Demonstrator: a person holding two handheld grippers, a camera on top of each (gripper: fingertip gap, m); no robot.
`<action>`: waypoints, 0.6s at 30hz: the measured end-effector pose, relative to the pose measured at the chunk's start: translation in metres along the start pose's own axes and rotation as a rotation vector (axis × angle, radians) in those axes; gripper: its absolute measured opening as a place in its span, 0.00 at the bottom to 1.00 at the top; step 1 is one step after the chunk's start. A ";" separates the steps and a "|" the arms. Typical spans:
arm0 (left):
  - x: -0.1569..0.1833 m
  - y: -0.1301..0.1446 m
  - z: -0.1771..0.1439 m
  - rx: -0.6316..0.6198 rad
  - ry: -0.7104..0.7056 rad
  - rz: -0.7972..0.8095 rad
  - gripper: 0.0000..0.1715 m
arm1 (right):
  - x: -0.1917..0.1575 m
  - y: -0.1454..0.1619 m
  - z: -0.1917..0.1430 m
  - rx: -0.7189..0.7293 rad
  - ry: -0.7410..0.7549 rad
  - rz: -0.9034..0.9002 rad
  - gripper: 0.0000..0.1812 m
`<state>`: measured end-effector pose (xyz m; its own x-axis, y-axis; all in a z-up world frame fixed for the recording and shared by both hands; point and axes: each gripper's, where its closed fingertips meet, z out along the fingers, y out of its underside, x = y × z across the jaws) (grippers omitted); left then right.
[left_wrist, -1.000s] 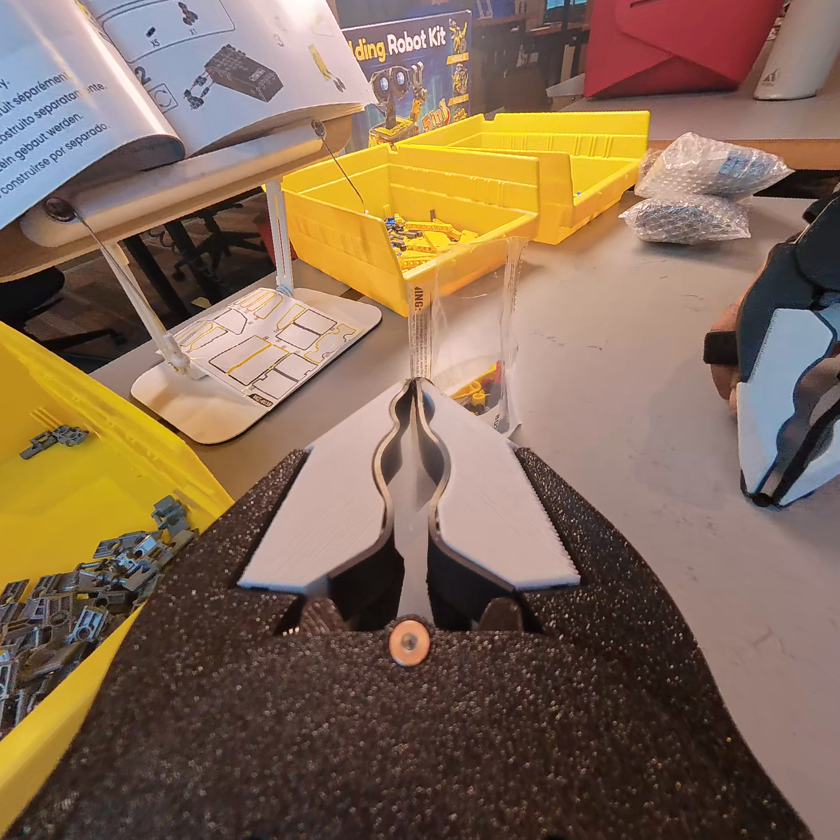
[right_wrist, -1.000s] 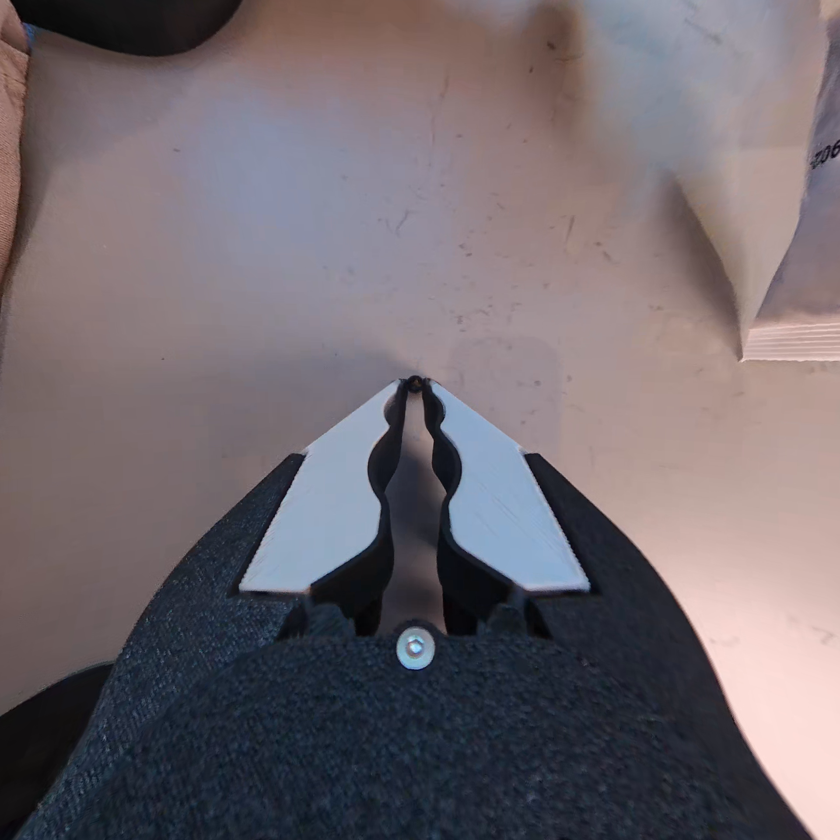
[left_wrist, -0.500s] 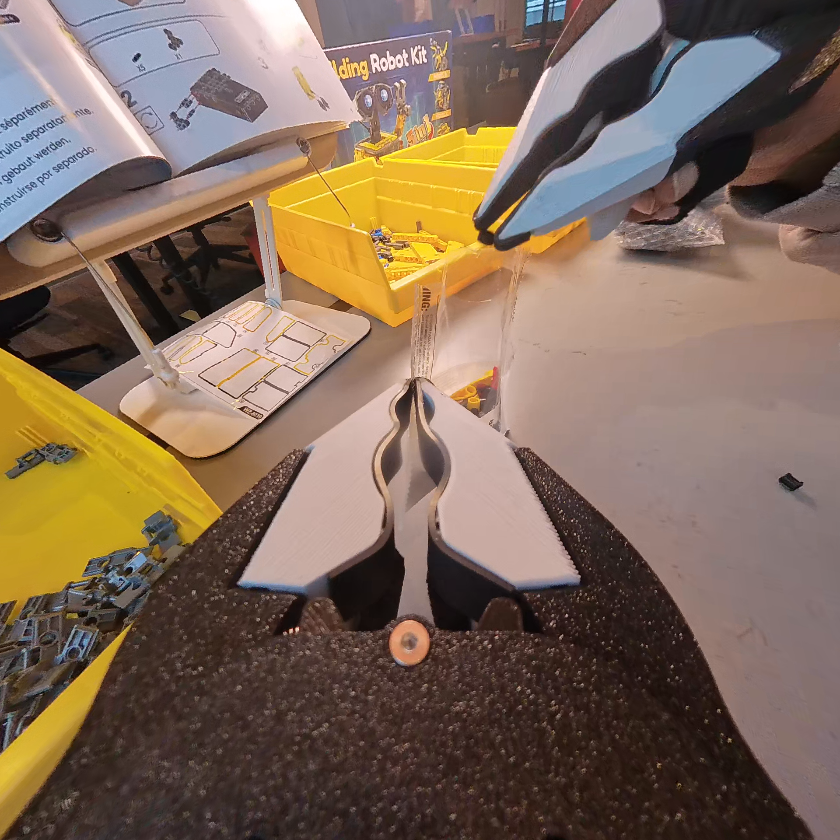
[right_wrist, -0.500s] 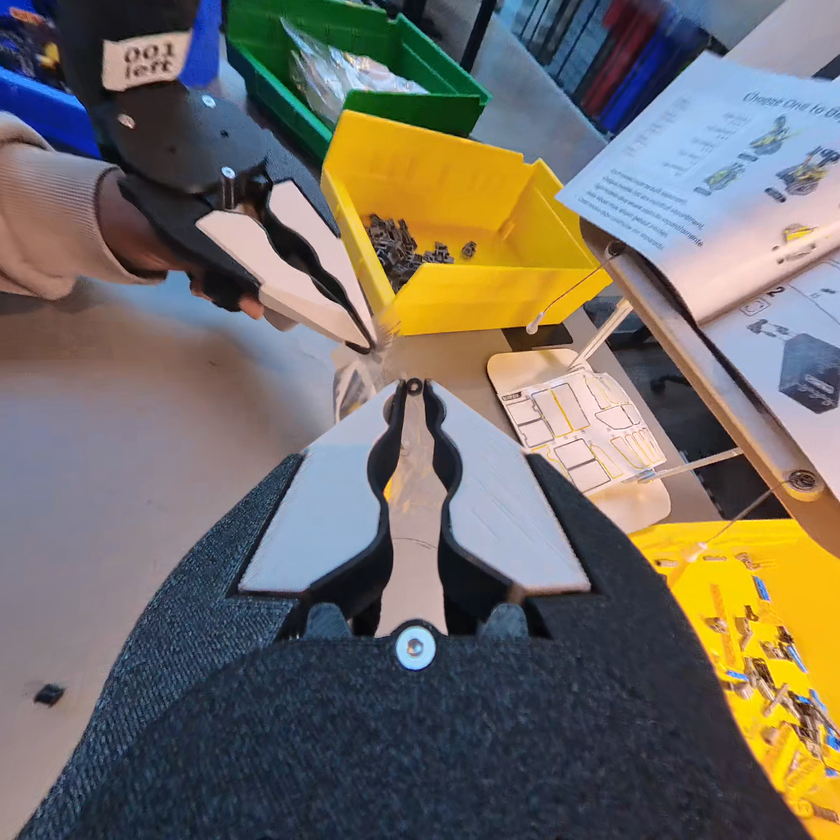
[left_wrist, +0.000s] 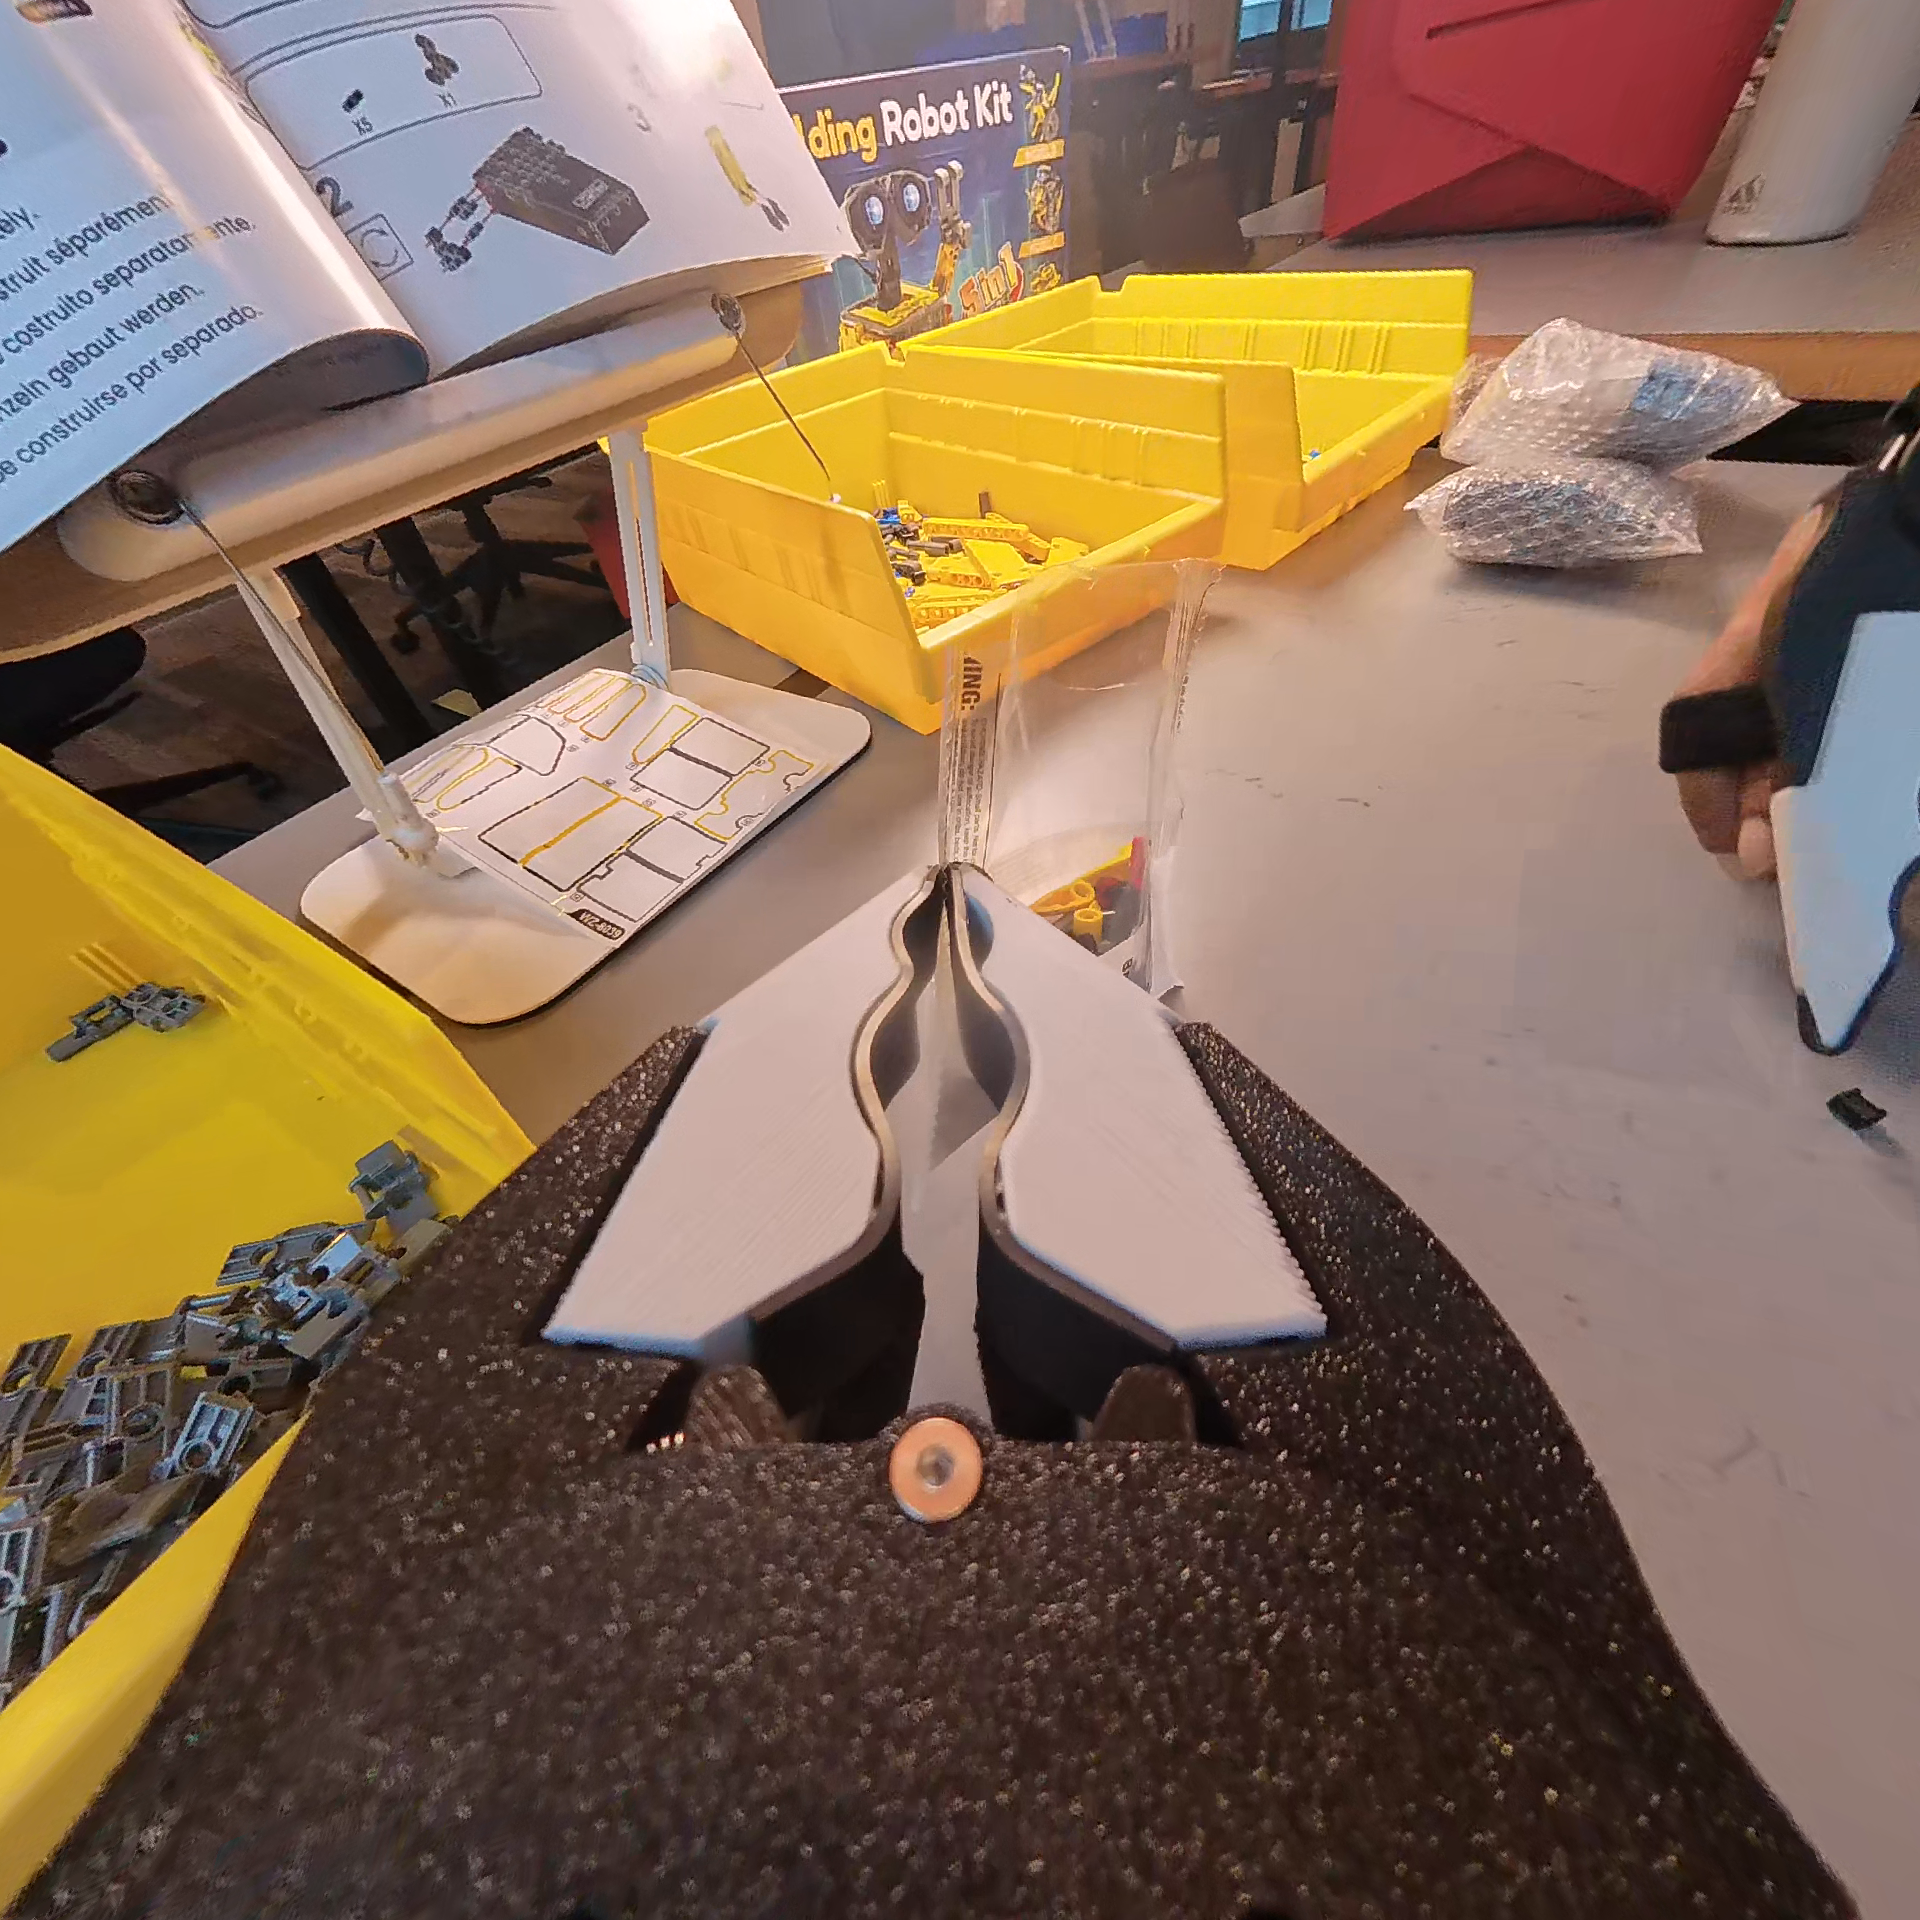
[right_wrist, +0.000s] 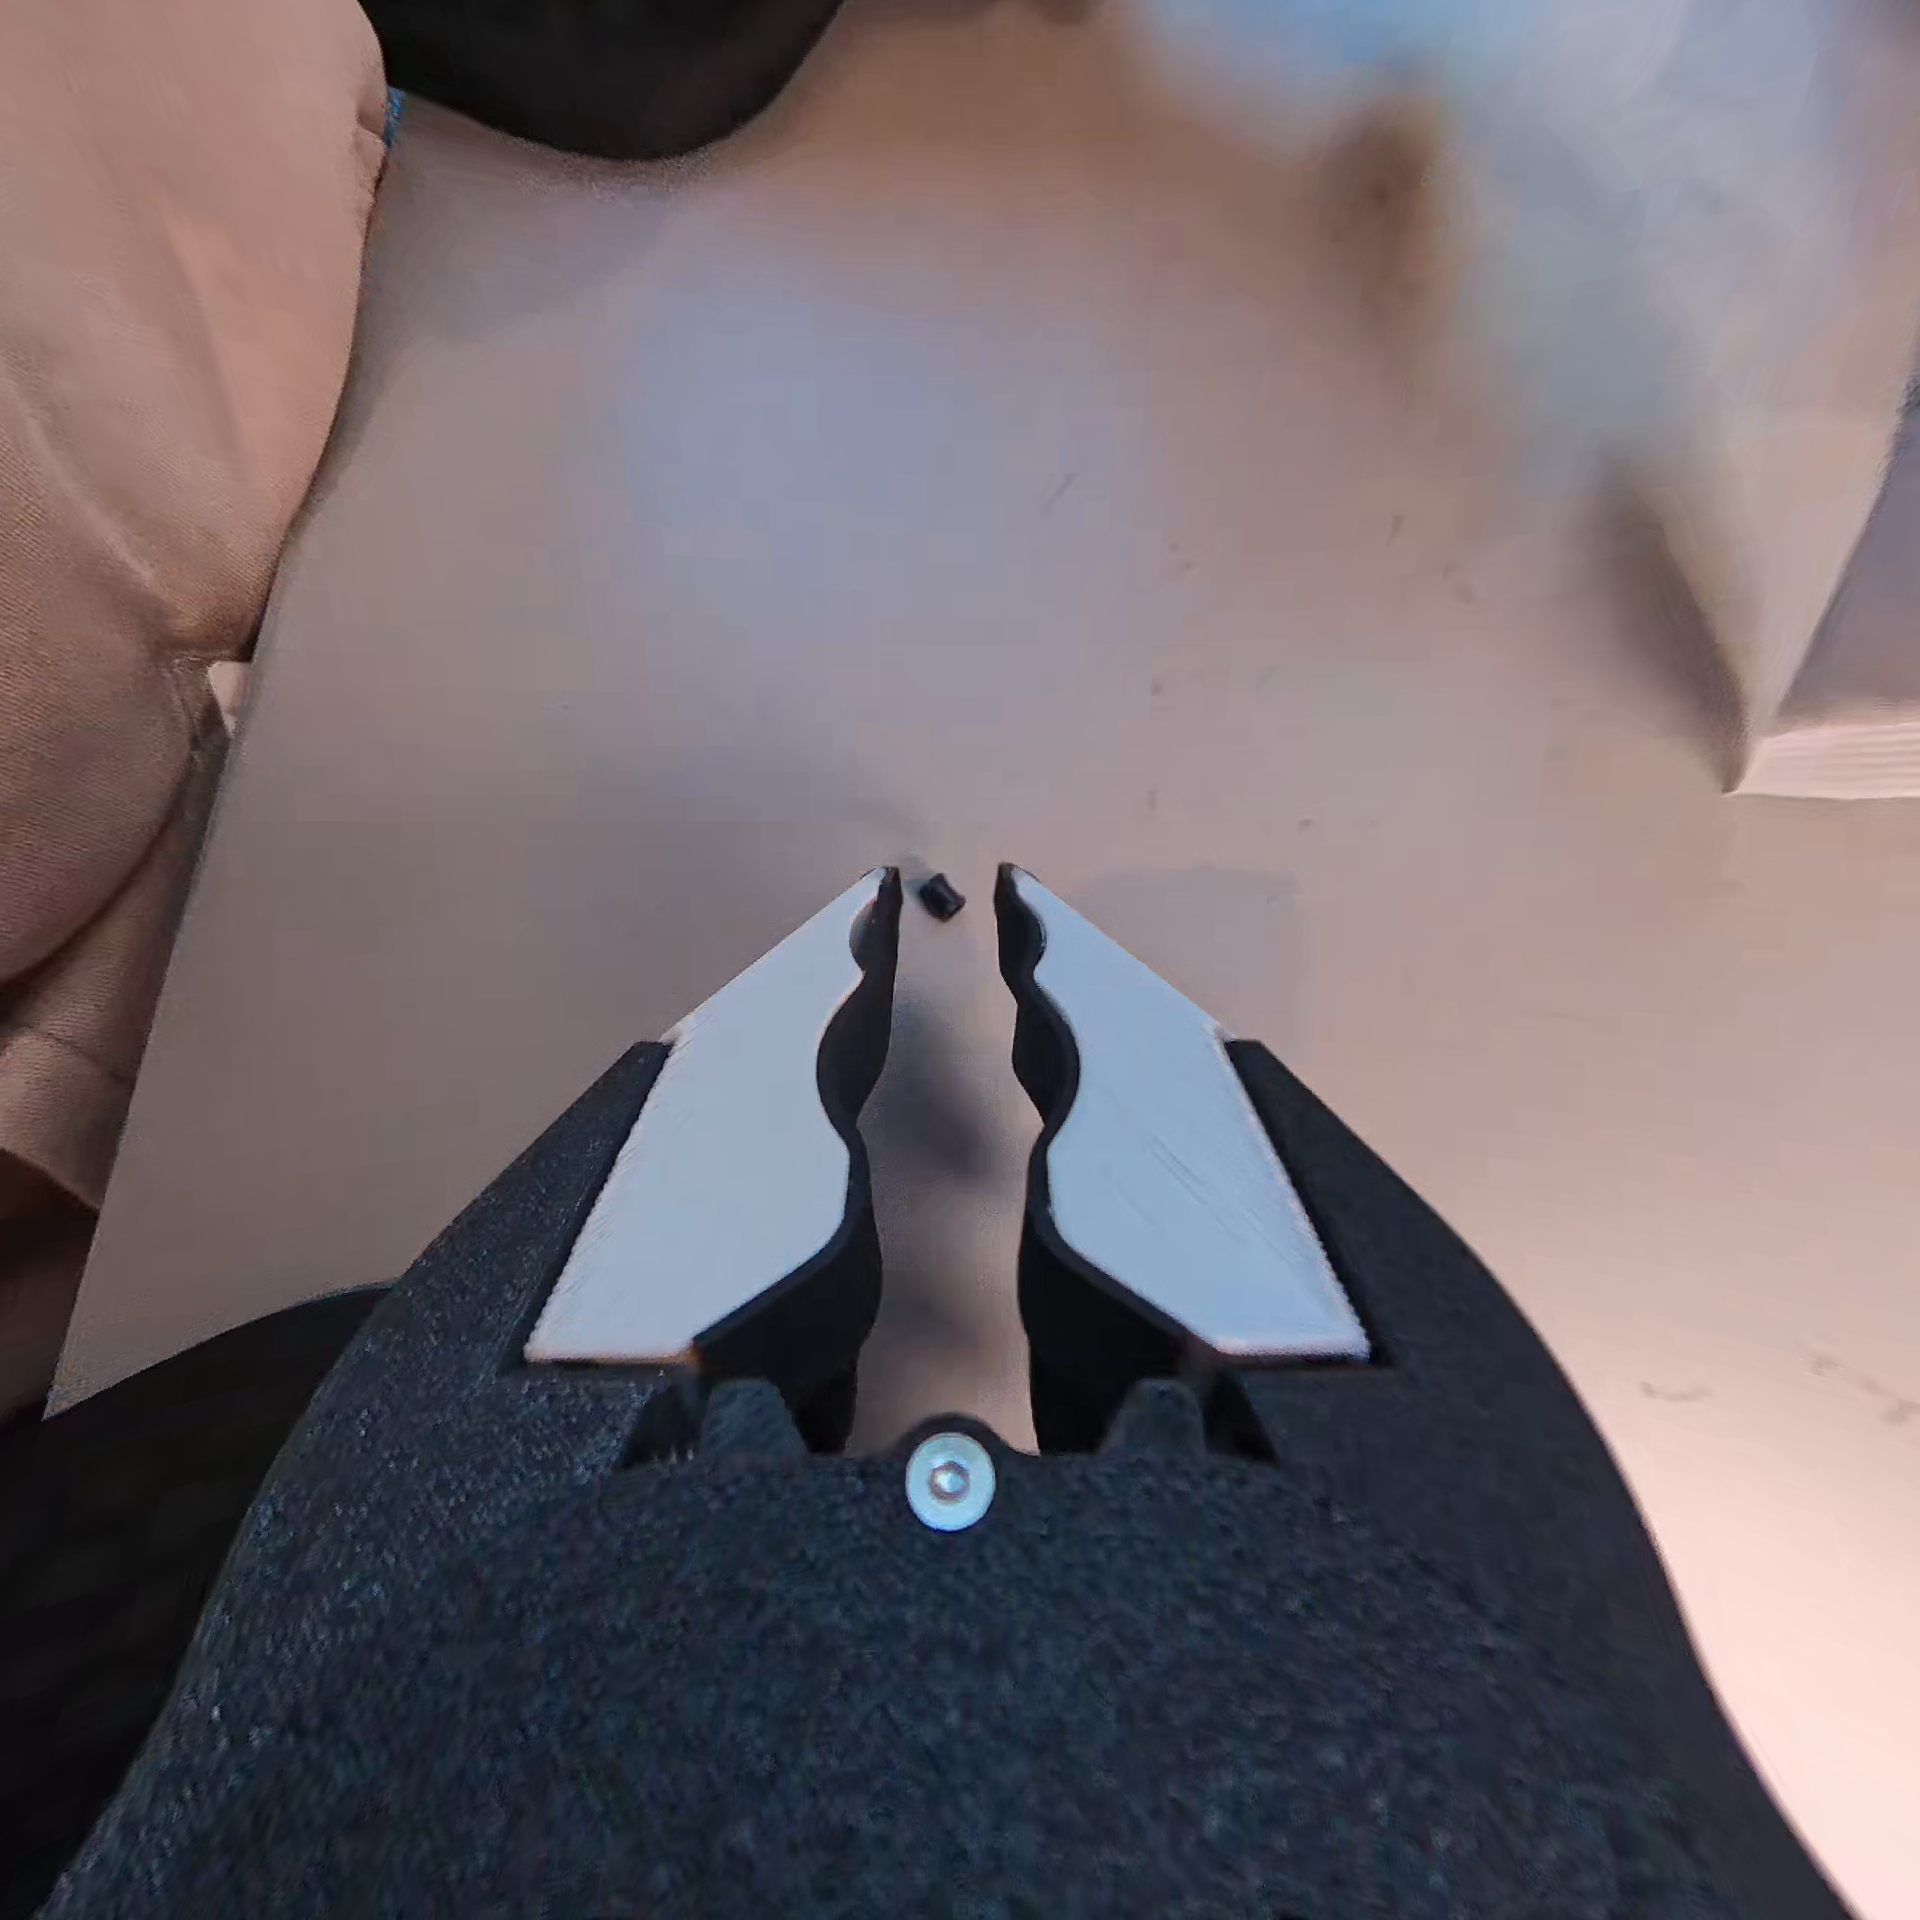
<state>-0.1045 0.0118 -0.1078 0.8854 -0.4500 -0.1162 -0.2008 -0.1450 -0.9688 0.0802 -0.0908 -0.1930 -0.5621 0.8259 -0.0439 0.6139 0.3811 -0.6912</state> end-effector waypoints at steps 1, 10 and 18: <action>0.000 0.000 0.000 -0.002 0.000 0.000 0.00 | -0.002 0.004 0.005 -0.005 0.003 0.007 0.10; 0.005 0.002 0.001 -0.006 0.016 0.002 0.00 | 0.016 -0.025 -0.003 0.090 0.053 -0.016 0.00; 0.009 0.001 0.001 -0.001 0.047 0.005 0.00 | 0.093 -0.146 -0.087 0.429 0.363 -0.141 0.00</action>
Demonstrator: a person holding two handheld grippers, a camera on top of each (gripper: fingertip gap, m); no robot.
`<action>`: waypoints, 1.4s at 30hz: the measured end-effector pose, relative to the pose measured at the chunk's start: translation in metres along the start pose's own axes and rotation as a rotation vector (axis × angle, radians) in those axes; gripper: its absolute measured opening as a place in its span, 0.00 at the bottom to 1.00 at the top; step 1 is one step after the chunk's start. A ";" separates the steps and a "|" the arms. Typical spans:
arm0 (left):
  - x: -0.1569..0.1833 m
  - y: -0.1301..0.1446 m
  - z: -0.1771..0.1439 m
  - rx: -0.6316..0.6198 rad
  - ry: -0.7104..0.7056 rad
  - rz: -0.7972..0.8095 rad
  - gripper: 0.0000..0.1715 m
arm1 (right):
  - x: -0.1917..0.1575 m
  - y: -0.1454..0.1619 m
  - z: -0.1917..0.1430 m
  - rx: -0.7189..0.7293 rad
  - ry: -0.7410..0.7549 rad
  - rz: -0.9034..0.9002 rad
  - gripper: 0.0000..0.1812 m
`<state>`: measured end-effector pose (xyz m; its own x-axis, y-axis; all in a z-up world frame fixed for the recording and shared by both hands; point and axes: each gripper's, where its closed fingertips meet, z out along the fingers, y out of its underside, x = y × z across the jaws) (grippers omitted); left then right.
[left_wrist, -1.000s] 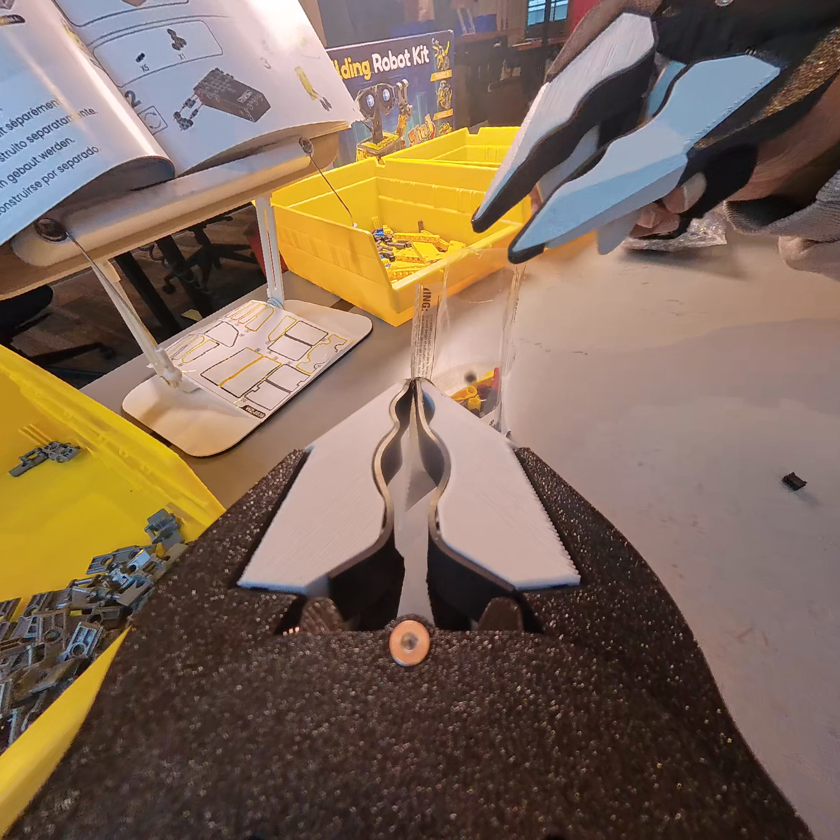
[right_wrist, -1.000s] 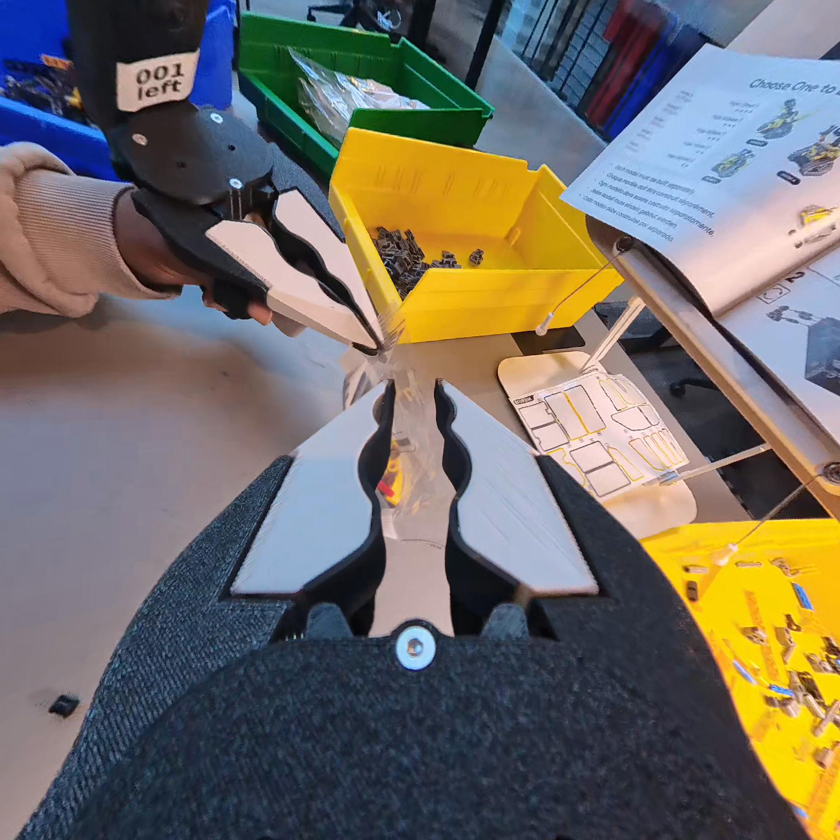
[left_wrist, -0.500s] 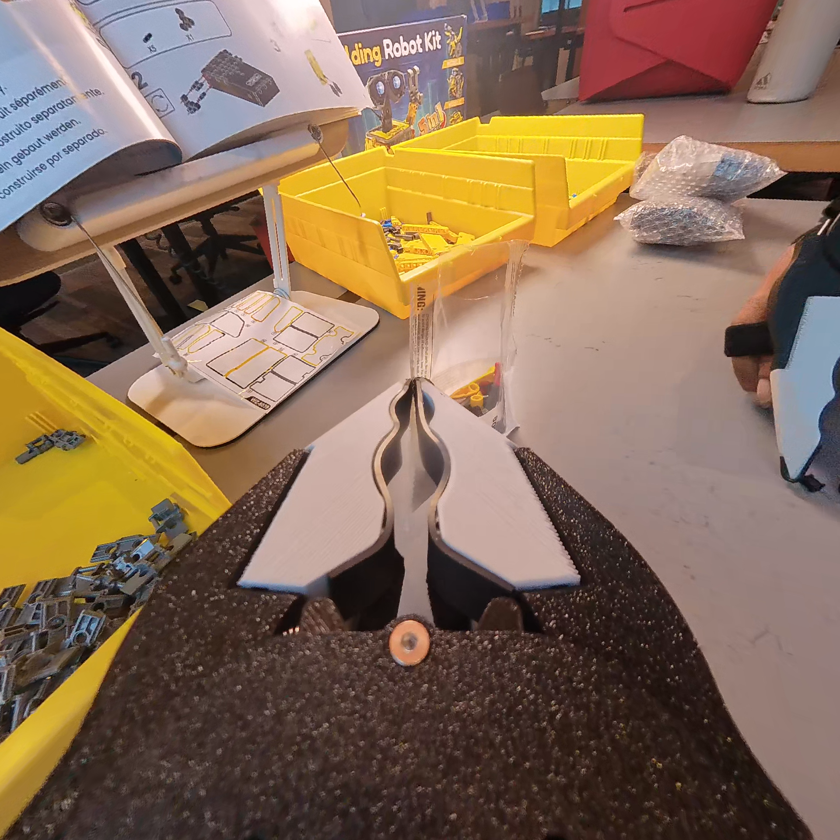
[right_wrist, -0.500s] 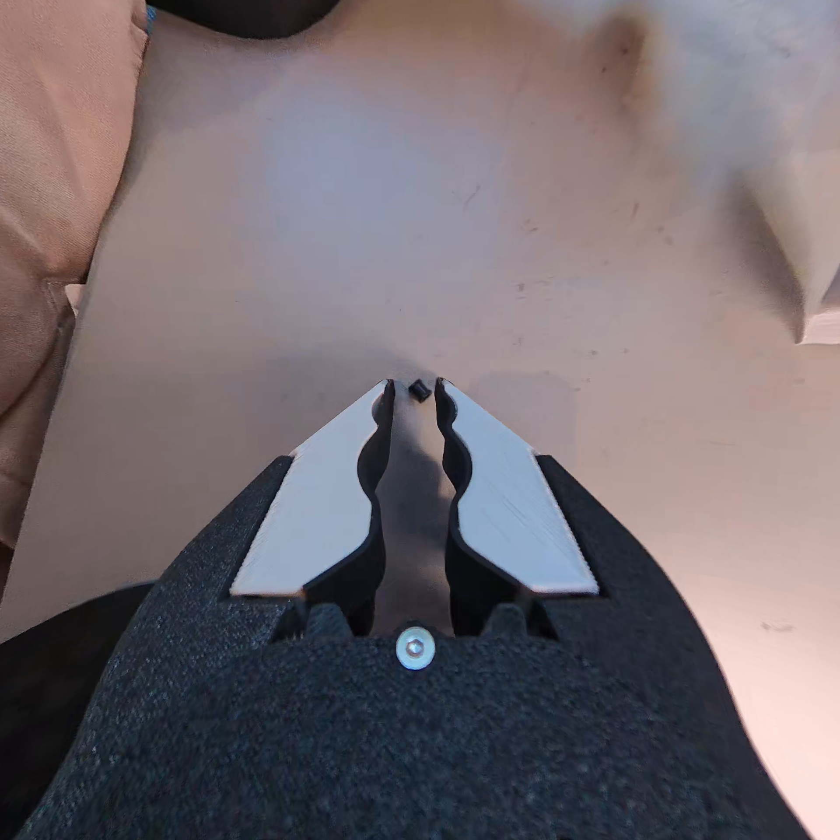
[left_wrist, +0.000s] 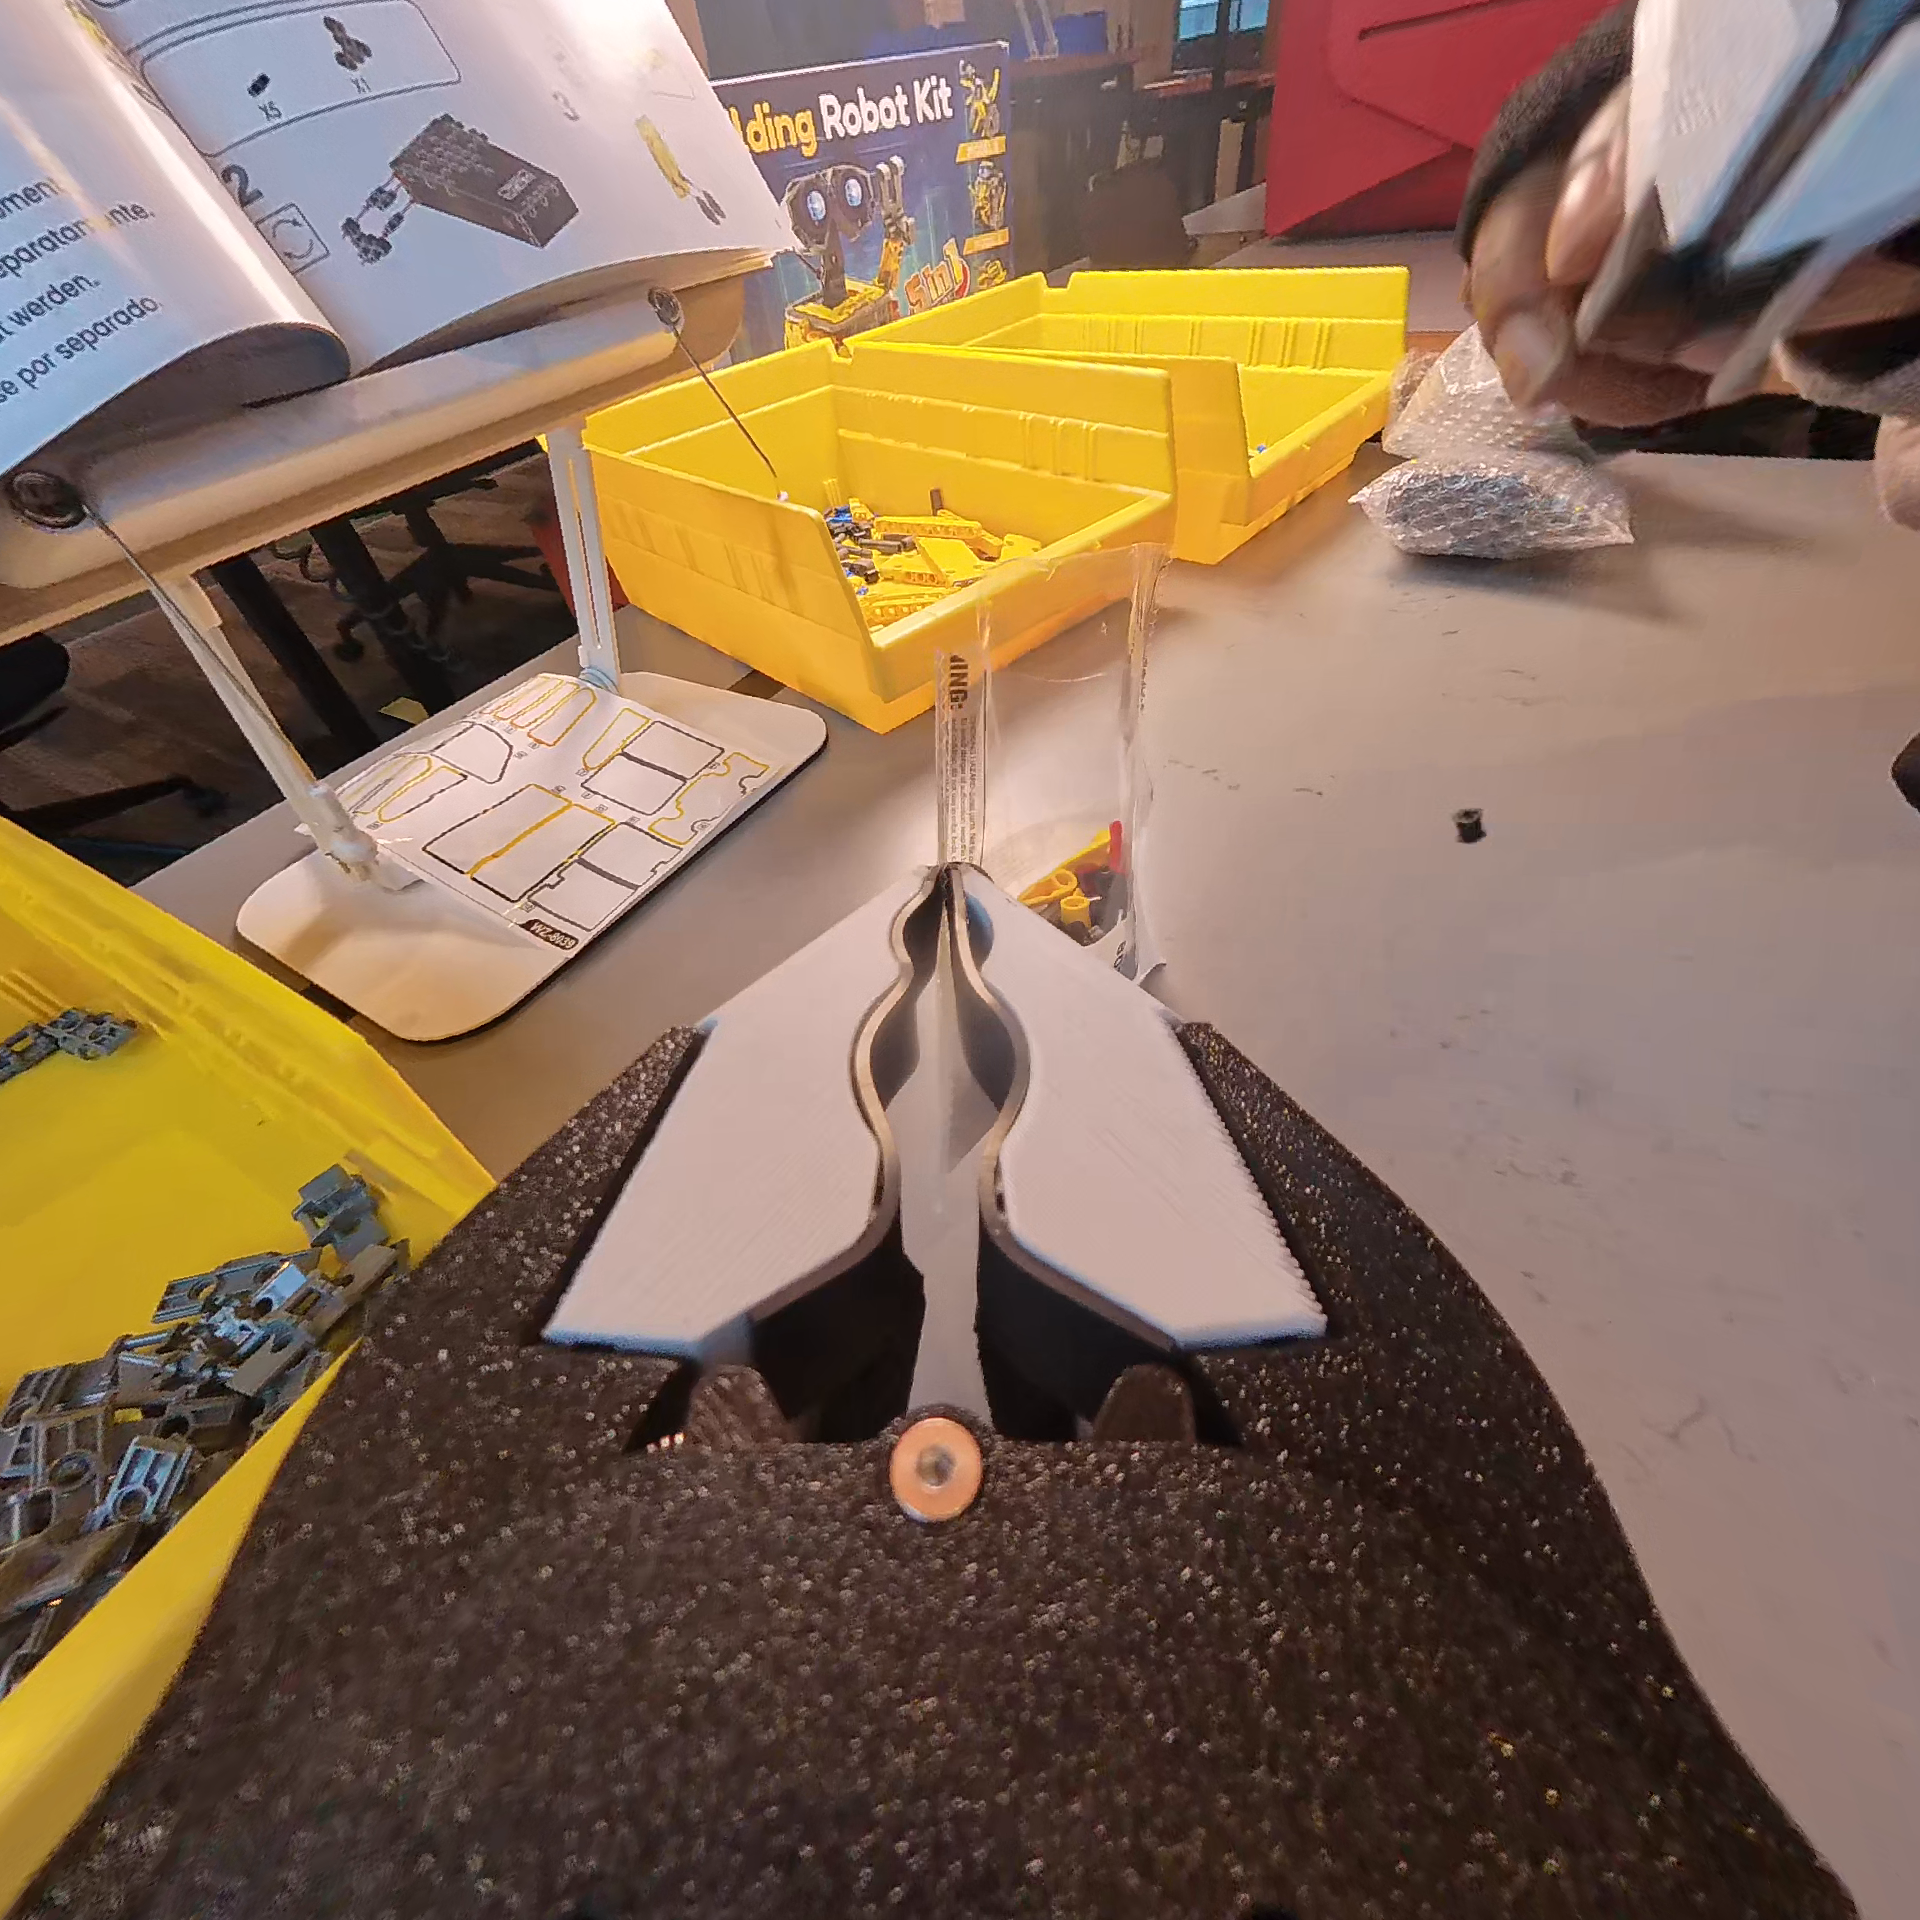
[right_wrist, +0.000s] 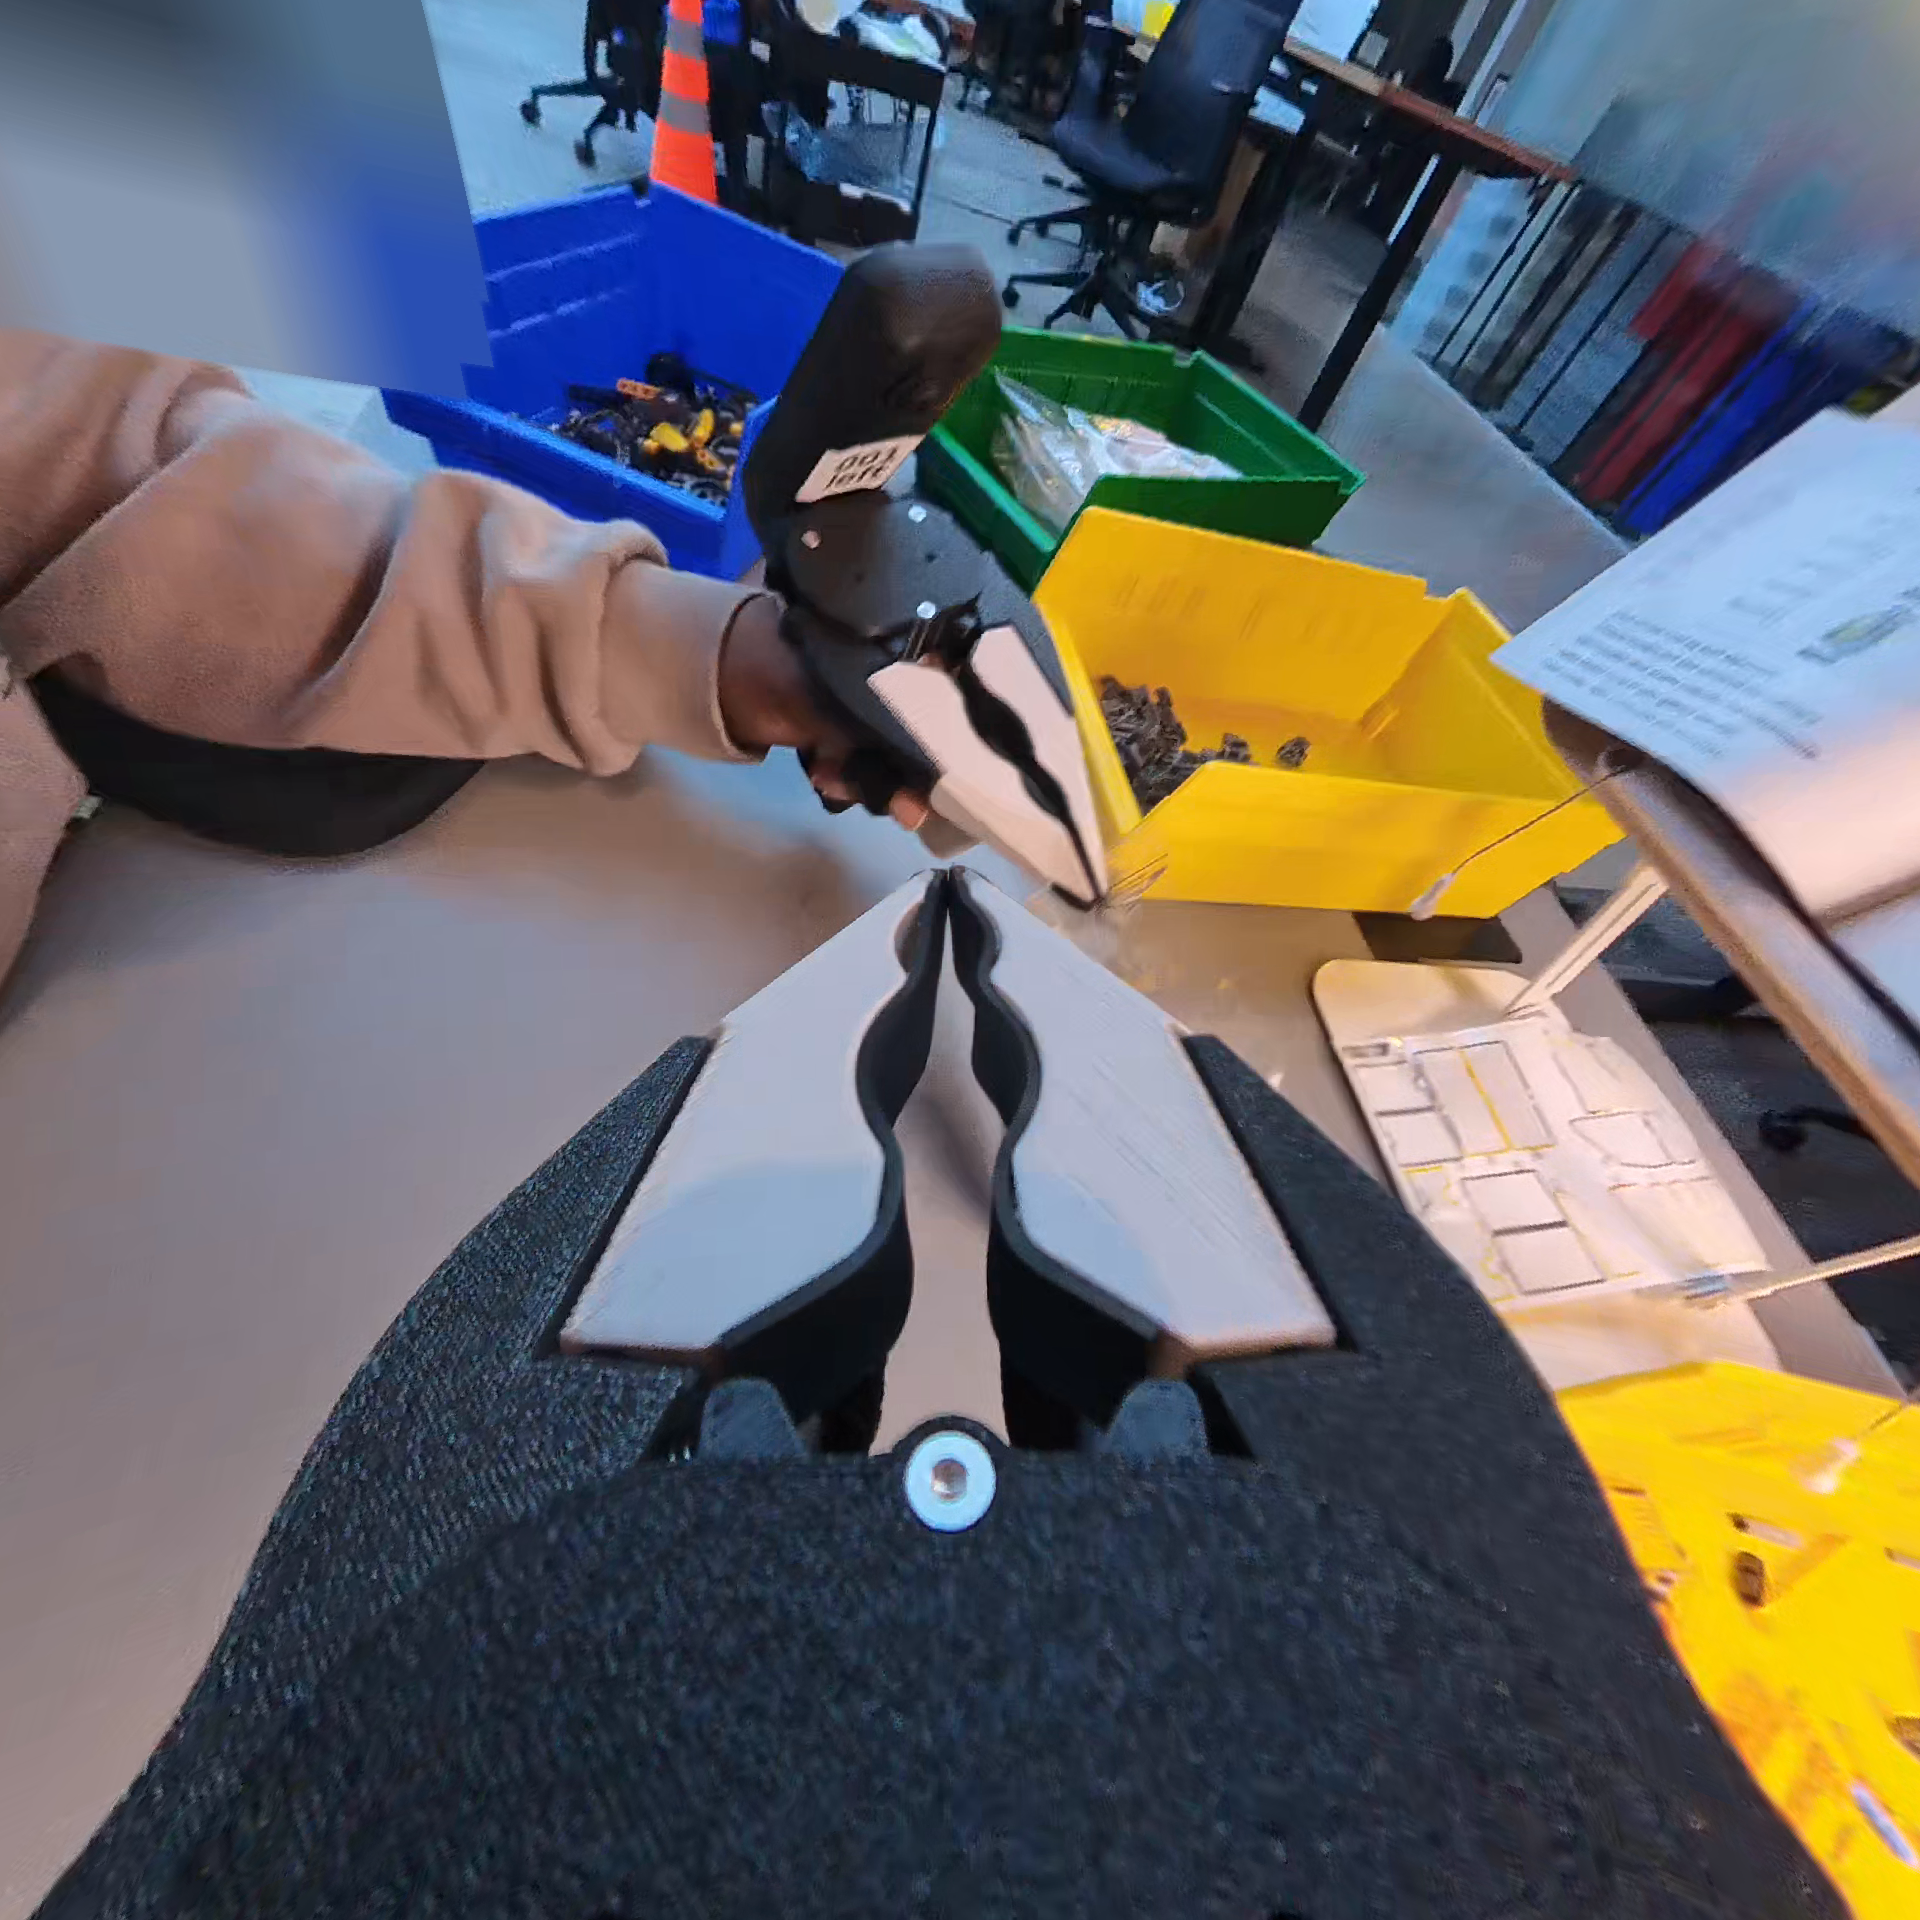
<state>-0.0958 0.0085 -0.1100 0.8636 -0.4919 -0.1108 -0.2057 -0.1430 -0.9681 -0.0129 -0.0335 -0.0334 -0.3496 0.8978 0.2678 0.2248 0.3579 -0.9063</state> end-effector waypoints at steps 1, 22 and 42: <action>0.000 0.000 0.000 0.000 0.000 0.002 0.00 | 0.006 -0.005 0.002 -0.006 0.002 -0.009 0.00; -0.005 0.006 0.000 -0.032 -0.020 0.006 0.00 | -0.016 0.170 0.032 -0.451 -0.047 0.235 0.17; -0.031 0.015 -0.007 -0.072 -0.110 -0.043 0.00 | -0.015 0.139 0.093 -0.441 -0.099 0.204 0.00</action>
<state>-0.1291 0.0153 -0.1199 0.9168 -0.3873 -0.0976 -0.1967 -0.2251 -0.9543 -0.0612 -0.0208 -0.1939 -0.3379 0.9400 0.0475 0.6534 0.2706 -0.7070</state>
